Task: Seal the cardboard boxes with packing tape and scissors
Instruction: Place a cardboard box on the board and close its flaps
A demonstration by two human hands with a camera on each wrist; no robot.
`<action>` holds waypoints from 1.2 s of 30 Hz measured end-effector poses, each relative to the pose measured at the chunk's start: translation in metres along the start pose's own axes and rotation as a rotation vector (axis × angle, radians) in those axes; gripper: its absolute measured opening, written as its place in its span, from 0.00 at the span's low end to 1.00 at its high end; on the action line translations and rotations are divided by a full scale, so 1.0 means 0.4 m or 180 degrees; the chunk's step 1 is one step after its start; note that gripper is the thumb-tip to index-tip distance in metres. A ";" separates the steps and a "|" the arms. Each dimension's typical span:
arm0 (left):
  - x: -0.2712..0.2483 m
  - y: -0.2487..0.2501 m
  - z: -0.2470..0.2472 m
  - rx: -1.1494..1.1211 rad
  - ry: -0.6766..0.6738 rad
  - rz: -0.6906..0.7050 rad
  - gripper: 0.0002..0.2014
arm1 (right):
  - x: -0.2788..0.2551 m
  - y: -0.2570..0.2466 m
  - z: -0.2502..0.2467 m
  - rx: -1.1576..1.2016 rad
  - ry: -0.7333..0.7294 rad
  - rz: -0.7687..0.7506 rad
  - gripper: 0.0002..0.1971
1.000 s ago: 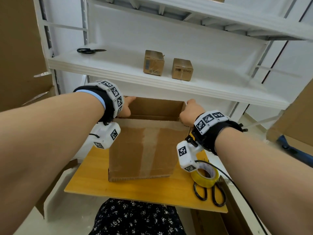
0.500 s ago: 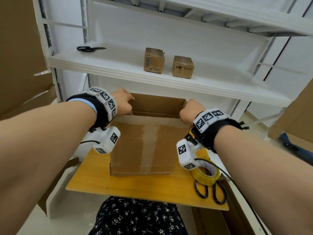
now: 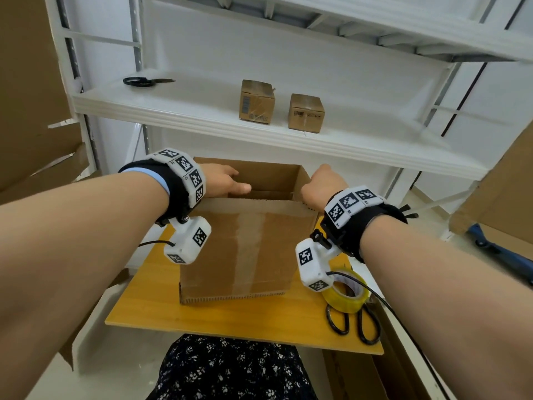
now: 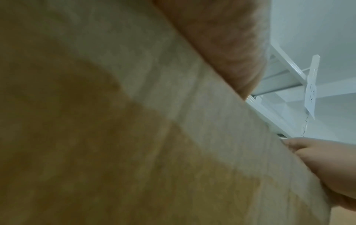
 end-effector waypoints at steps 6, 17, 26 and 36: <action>-0.023 0.012 0.012 0.0652 0.0100 -0.0136 0.36 | -0.006 -0.009 0.004 -0.0007 -0.0169 -0.0248 0.14; -0.073 0.031 0.018 0.0726 -0.0250 -0.0121 0.39 | -0.012 -0.036 0.010 -0.0034 -0.0944 -0.0291 0.19; -0.087 0.031 -0.001 0.0004 -0.0733 0.0178 0.51 | -0.004 -0.045 0.009 -0.0678 -0.0906 -0.0163 0.20; -0.089 0.070 -0.013 0.0260 -0.0713 0.0266 0.56 | 0.000 -0.075 -0.012 -0.0688 -0.0775 -0.0483 0.18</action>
Point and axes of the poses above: each hand's wrist, its own x-axis towards the middle knuckle, its own z-axis out of the palm, y = z × x, the point moved 4 cm from there along x, towards the middle knuckle, and after that the axes turned 11 degrees about -z, right-handed, at the moved point
